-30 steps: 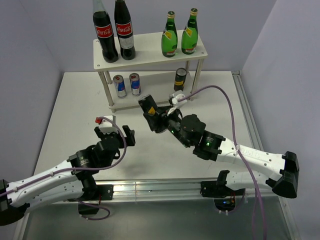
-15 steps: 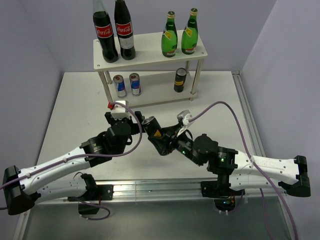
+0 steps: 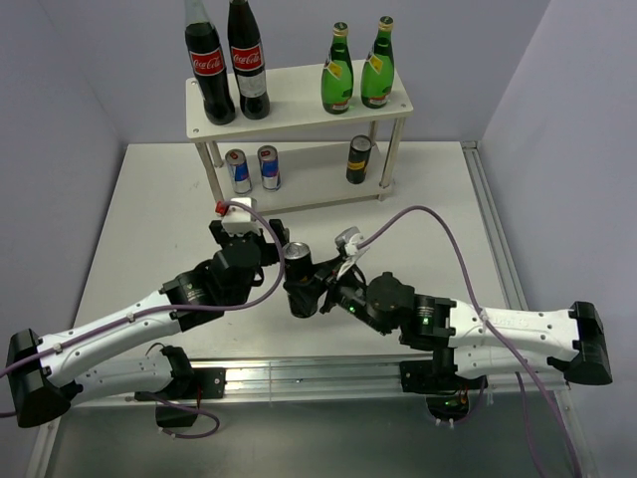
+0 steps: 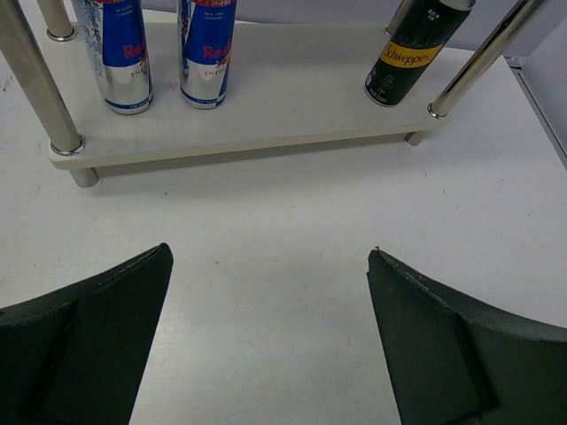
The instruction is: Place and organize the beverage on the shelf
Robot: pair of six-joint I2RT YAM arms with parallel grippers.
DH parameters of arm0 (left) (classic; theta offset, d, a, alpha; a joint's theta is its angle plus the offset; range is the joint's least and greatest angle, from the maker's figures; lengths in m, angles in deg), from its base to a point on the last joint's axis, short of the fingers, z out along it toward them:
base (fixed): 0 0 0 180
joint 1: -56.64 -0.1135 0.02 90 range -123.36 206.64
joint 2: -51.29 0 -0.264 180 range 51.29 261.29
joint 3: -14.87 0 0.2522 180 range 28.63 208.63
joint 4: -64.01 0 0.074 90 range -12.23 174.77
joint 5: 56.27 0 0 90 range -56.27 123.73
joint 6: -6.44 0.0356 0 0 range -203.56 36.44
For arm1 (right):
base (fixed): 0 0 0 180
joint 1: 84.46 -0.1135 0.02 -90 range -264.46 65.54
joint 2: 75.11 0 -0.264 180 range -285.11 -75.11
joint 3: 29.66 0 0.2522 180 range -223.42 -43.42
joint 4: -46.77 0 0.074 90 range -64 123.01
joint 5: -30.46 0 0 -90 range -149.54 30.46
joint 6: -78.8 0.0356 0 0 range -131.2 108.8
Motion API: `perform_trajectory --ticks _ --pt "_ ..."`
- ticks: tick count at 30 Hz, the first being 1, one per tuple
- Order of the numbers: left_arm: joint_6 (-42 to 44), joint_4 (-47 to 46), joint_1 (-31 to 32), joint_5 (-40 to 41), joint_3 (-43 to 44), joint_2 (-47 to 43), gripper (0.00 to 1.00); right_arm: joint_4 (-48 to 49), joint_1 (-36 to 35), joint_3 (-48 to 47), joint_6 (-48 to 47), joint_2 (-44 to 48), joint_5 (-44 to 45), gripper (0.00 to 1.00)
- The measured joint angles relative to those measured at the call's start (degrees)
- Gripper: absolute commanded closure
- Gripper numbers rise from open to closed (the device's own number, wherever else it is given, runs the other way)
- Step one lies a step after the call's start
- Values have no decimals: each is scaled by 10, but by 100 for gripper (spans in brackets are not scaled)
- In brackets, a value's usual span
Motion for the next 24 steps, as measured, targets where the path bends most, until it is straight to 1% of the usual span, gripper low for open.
perform_trajectory --ticks 5,11,14,17,19,21,24 --pt "7 3 0 5 9 2 1 6 -4 1 4 -43 0 100" --pt "7 13 -1 16 9 -6 1 6 -5 1 2 -47 6 100" --pt "5 29 0 25 8 -29 1 4 -5 1 -9 -45 28 100" --pt "-5 46 0 39 -11 -78 1 -3 -2 1 -34 -46 67 100" --pt "-16 58 0 50 -34 -116 1 -2 12 0 -55 -55 83 100" --pt "-28 75 0 60 -61 -150 1 2 43 -3 -69 -74 83 100" --pt "-52 107 0 75 -92 -181 1 10 115 -10 -86 -116 80 100"
